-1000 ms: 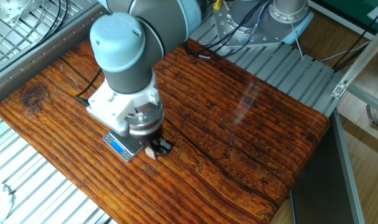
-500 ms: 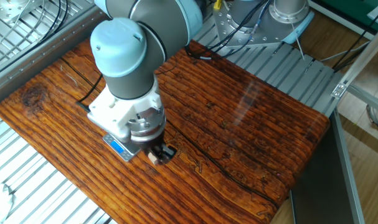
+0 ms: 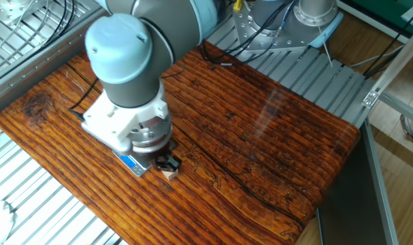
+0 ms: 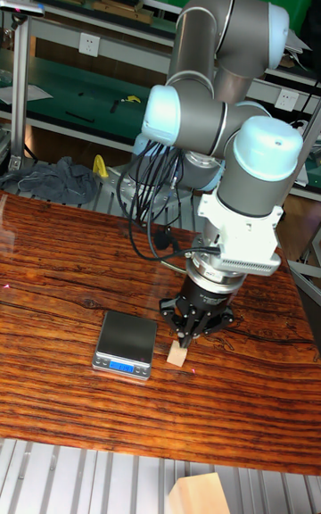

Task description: Remove the object from the scale

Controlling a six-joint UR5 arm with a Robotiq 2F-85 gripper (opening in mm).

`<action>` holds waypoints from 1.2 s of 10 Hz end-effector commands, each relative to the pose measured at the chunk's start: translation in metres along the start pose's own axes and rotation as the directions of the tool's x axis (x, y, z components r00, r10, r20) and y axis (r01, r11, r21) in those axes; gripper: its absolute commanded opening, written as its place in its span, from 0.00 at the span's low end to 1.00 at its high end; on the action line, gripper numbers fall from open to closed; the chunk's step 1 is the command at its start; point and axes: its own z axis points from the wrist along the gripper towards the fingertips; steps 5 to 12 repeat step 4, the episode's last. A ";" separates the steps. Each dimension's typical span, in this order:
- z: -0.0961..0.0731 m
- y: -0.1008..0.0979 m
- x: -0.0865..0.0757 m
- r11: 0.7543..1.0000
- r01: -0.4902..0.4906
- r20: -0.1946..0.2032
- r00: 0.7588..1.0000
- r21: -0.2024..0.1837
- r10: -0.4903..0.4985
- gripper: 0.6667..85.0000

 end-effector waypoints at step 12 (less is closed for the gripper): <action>-0.004 -0.034 -0.021 0.983 0.165 0.024 0.986 0.079 -0.167 0.00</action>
